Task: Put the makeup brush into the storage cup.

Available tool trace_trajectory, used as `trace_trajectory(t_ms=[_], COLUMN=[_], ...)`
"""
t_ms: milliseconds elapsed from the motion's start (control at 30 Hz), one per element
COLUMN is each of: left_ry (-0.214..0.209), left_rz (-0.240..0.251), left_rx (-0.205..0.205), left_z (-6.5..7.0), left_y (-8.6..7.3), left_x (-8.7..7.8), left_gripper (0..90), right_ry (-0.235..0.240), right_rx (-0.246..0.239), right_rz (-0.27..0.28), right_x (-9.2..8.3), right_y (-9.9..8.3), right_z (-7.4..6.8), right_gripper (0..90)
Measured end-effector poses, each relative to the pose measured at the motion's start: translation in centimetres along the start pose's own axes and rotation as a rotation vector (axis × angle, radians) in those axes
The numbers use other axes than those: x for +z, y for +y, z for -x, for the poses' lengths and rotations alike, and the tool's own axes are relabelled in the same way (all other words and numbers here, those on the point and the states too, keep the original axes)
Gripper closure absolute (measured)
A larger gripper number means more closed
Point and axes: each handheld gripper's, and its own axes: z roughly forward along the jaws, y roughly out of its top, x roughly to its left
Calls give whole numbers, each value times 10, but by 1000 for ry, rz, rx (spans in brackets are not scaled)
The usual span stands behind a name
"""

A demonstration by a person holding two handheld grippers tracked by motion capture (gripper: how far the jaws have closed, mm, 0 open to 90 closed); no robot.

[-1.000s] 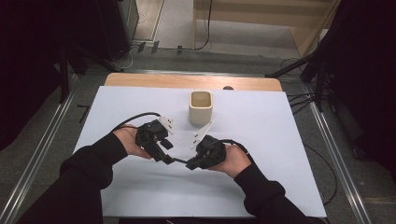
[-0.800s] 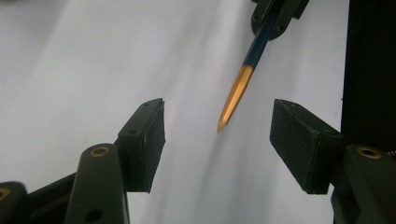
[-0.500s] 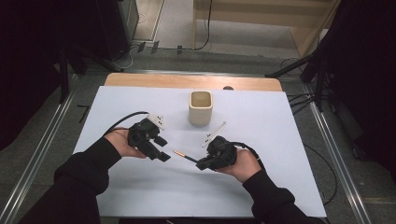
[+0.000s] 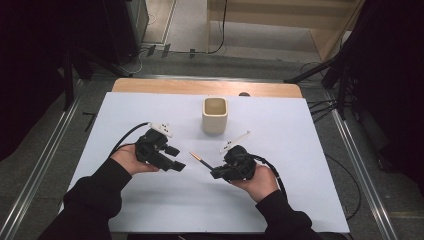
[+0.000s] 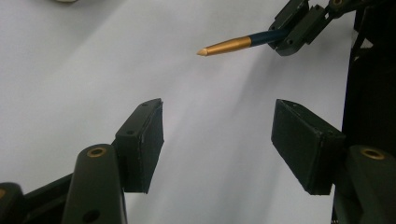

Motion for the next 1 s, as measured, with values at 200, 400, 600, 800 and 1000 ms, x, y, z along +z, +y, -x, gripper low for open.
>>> trace_trajectory(t_ms=[200,400,600,800,1000], left_ry=[22,36,53,48,45], left_rz=[32,63,81,99,108], left_rx=[-35,-62,-72,-91,-98], left_z=[4,8,13,15,18], left_y=[-6,-8,-9,-10,-11], left_x=[2,3,5,7,8], left_gripper=[343,343,340,340,341], right_ry=[-42,-55,-95,-135,-146], right_rx=[26,68,97,117,152], right_rz=[34,113,166,216,261], right_x=[0,3,2,5,12], right_y=[-3,-8,-8,-13,-21], right_z=[-5,-9,-16,-25,-34], right_gripper=[844,843,844,844,844])
